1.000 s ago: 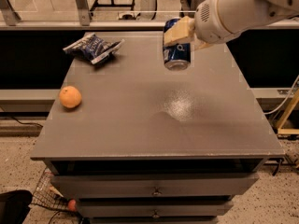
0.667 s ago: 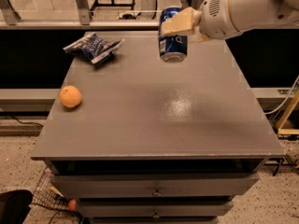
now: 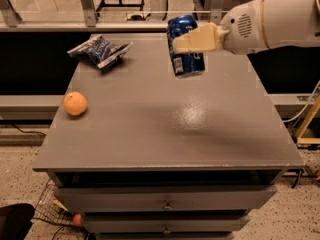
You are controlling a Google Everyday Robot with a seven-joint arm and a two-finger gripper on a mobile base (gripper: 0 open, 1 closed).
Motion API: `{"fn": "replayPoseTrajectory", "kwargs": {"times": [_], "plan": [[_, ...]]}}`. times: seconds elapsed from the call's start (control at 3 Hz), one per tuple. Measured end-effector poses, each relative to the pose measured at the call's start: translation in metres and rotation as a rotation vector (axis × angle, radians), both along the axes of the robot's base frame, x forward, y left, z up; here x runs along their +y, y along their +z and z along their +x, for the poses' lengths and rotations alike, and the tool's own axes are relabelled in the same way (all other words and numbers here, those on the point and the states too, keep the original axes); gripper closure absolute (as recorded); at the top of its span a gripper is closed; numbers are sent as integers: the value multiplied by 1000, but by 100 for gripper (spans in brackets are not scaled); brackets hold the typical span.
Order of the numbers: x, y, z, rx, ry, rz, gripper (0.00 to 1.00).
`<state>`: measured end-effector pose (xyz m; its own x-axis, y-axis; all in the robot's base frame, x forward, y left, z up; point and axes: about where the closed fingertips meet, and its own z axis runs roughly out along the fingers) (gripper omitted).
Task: Place pepsi can upright
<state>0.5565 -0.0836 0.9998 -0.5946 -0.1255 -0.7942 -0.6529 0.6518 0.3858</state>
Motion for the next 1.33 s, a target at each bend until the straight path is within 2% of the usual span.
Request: {"fn": "replayPoseTrajectory", "kwargs": {"times": [0.33, 0.67, 1.0, 1.33], "plan": [[-4, -18, -19, -127, 79, -93, 100], [-7, -33, -28, -242, 132, -146, 100], [-13, -48, -36, -359, 185, -155, 100], [-18, -62, -36, -472, 268, -133, 100]]}}
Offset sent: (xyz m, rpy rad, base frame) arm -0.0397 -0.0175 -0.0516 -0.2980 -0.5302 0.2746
